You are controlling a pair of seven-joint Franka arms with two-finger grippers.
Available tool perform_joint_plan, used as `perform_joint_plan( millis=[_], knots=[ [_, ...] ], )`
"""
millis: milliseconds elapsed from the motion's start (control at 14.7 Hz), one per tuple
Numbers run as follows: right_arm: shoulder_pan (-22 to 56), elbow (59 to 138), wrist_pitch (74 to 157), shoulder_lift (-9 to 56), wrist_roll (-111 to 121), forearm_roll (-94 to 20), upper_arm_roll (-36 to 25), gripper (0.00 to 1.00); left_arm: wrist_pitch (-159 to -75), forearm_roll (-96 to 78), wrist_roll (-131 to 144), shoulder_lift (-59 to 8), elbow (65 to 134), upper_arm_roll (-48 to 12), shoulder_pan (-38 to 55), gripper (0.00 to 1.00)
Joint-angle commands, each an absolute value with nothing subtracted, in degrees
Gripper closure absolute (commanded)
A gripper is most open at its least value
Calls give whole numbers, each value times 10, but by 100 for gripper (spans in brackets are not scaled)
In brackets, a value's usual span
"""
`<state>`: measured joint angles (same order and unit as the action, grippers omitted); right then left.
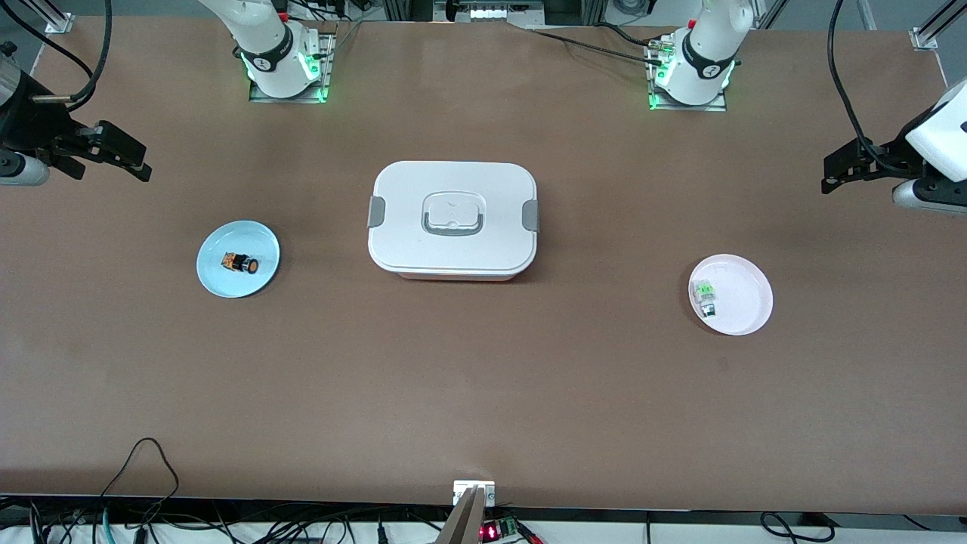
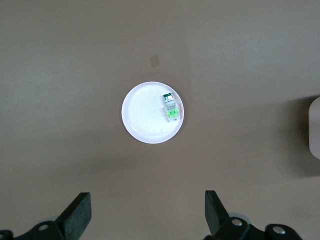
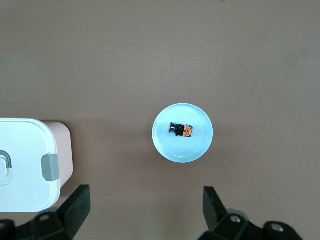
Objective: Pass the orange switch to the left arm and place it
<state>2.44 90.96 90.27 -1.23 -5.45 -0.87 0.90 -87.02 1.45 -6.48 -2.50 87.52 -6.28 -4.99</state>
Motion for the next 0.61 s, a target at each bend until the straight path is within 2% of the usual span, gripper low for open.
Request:
perform_joint_plan(
  millis=[0,271,543],
  knots=[
    [24,901,886,-10,-50,-3,8,0,-863,4,-62,-23,870,-62,-50,0],
    [25,868,844,11,-48,38,11,0,-862,5,-62,-23,870,-62,-50,0],
    [24,903,849,59,-48,44,10,0,-862,4,-62,-23,870,-62,-50,0]
  ],
)
